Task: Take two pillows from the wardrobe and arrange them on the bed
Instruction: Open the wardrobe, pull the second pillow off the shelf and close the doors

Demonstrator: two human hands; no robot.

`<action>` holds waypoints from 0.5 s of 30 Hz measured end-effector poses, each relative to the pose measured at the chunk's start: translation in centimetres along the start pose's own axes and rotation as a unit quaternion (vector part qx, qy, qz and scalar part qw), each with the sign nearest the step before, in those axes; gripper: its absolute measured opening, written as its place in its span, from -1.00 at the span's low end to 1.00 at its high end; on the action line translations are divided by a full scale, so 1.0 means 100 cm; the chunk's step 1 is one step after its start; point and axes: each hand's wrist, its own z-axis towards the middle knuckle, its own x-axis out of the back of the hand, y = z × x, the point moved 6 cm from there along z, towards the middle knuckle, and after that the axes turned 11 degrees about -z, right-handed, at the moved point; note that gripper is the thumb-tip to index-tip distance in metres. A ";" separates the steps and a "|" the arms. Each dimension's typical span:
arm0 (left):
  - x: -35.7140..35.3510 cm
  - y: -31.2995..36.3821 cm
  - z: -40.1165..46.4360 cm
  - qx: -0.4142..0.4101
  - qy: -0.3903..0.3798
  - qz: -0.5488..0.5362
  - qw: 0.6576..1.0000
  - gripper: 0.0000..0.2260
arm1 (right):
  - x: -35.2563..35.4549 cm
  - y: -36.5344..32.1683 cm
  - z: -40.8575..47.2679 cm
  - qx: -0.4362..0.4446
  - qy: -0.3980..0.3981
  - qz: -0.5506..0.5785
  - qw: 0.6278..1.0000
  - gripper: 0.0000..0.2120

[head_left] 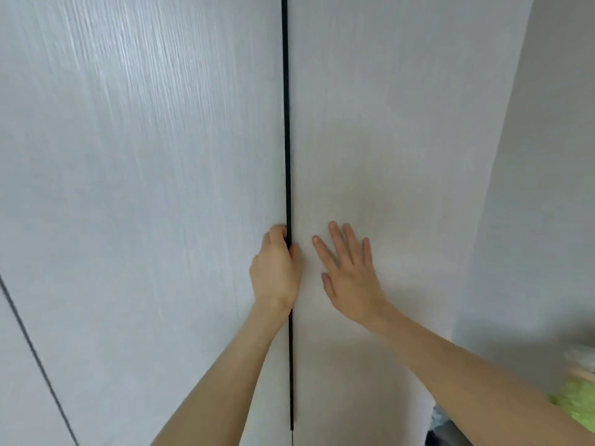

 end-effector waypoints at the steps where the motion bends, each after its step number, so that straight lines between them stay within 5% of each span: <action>1: 0.000 0.004 -0.003 0.010 0.017 0.012 1.000 -0.83 | -0.003 0.004 0.000 0.017 0.003 0.014 1.000 -0.29; 9: 0.030 0.036 -0.057 0.027 0.056 0.038 0.997 -0.89 | -0.002 0.021 -0.010 0.092 -0.027 0.085 0.992 -0.42; 15: 0.105 0.073 -0.139 0.026 0.092 0.052 0.994 -0.76 | 0.043 -0.027 -0.047 0.211 0.051 0.216 0.952 -0.52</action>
